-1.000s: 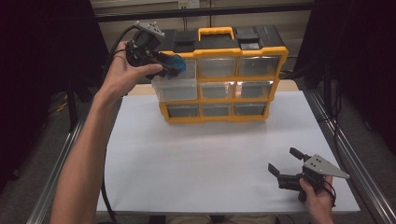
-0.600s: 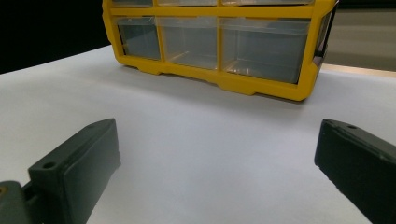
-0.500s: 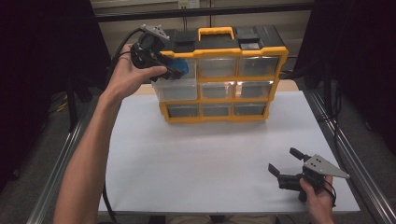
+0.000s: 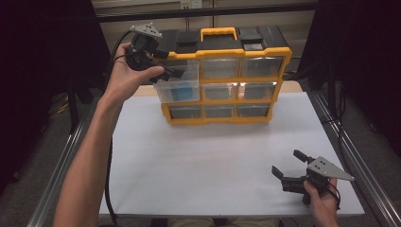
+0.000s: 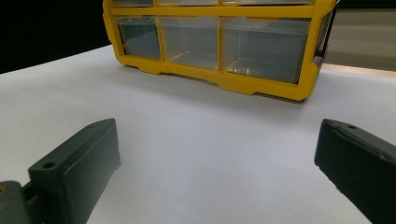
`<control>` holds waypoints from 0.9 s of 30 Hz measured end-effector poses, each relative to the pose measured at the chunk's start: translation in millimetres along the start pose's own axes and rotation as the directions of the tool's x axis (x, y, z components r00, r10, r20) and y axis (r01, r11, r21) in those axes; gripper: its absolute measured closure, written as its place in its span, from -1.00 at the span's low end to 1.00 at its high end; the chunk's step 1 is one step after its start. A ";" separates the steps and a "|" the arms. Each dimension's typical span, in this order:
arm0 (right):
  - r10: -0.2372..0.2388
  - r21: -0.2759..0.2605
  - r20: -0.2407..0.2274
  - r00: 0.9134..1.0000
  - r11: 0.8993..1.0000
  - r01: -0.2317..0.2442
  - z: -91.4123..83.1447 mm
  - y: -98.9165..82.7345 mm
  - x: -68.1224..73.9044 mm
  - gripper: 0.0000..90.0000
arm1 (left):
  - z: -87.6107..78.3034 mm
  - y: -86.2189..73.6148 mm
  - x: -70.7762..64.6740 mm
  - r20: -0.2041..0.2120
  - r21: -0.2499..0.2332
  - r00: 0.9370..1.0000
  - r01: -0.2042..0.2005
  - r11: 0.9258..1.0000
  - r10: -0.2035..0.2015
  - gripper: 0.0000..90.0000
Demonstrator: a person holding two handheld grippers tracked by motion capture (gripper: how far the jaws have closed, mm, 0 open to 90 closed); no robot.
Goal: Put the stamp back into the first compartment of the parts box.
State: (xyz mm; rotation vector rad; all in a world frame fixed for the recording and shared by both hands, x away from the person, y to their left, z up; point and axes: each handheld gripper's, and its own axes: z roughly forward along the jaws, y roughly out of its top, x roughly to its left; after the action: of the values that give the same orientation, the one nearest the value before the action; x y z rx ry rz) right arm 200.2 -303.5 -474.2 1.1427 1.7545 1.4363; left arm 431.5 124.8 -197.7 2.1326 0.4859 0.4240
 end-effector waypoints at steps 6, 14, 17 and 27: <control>-0.002 0.002 0.000 1.000 1.000 0.002 -0.1 -0.4 -0.7 -1.00 | -8.0 -11.4 -6.6 -0.057 -0.103 0.998 -0.012 0.995 0.006 -0.82; 0.008 0.000 0.008 1.000 1.000 -0.008 -0.6 -1.8 -3.3 -1.00 | -16.2 -28.9 -10.4 -0.082 -0.190 0.997 -0.002 0.982 -0.014 -0.91; 0.007 -0.002 0.007 1.000 1.000 -0.007 -0.7 -1.9 -3.9 -1.00 | -17.9 -35.5 -12.1 -0.100 -0.223 0.994 0.021 0.975 -0.044 -0.92; 0.005 -0.001 0.013 1.000 1.000 -0.005 -2.1 -1.4 -2.7 -1.00 | -25.2 -58.3 -25.4 -0.133 -0.329 0.987 0.040 0.943 -0.088 -0.95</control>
State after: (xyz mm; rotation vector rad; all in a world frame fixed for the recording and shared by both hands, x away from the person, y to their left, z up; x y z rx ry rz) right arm 199.3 -306.9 -475.3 1.1537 1.7431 1.4298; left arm 386.9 161.0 -234.9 1.7697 0.5279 0.5838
